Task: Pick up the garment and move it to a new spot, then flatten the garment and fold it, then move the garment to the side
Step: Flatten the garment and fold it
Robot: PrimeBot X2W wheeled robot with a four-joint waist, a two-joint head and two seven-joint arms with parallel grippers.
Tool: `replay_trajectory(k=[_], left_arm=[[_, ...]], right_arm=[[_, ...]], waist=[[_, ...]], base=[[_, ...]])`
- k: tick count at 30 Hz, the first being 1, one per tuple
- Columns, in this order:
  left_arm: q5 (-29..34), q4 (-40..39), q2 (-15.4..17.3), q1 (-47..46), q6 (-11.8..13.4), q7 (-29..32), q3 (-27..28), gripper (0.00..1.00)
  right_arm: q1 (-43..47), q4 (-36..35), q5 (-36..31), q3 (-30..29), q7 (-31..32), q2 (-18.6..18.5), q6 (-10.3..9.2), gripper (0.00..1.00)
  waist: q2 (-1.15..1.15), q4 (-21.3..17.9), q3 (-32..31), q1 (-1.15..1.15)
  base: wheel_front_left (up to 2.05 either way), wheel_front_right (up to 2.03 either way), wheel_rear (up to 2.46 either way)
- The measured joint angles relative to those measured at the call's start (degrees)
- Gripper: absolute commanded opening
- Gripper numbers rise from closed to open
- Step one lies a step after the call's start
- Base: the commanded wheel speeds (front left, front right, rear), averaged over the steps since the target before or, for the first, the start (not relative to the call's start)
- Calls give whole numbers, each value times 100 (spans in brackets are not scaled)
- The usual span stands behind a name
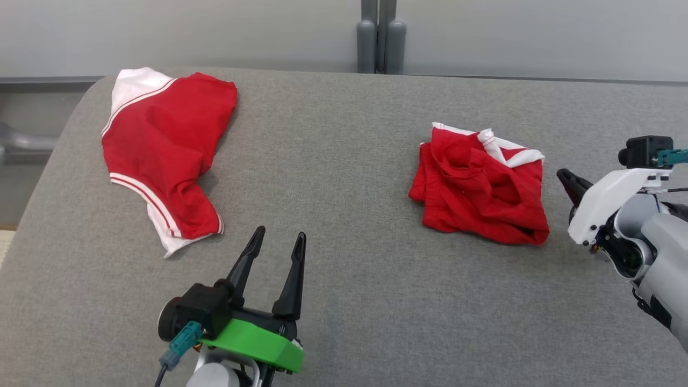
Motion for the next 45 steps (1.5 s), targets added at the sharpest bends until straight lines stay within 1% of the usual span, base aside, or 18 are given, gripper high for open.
replay_trajectory(k=[4,11,17,21,23,26,32,35,40,42,45], left_arm=[[0,56,-23,-95,-11,-1,-27,100],[-1,119,-71,-150,-22,0,-30,100],[-9,146,-91,-149,-23,0,21,100],[-10,157,-99,-116,-24,-1,75,100],[-10,157,-102,-99,-26,-1,80,100],[-9,148,-109,-87,-27,-1,105,100],[9,123,-112,-2,-30,0,121,100],[10,105,-113,1,-35,-1,124,100],[10,105,-115,42,-47,-1,132,100],[9,111,-116,54,-52,0,124,100],[8,114,-118,53,-54,0,107,100]], right_arm=[[-109,269,-7,238,528,172,0,0],[-133,281,52,493,761,290,0,0],[-88,-272,51,849,650,504,0,0],[69,-691,52,1117,609,554,0,0],[90,-903,23,1179,448,552,0,0],[87,-1155,-12,1137,54,438,1,0],[88,-1418,-59,726,-878,0,1,0],[165,-1530,-51,457,-1051,-240,1,0],[604,-1600,14,-31,-1171,-649,0,0],[781,-1596,7,-91,-1182,-688,0,0],[906,-1594,-68,-70,-1160,-613,0,0]], waist=[[0,219,127,0],[0,595,288,0],[0,860,344,0],[0,866,266,0],[0,814,225,0],[0,700,157,0],[0,429,18,0],[0,319,-21,0],[0,190,-57,0],[0,170,-57,0],[0,172,-35,0]], base=[[0,0,0],[0,0,0],[0,0,0],[0,0,0],[0,0,0],[0,0,0],[0,0,0],[0,0,0],[0,0,0],[0,0,0],[0,0,0]])
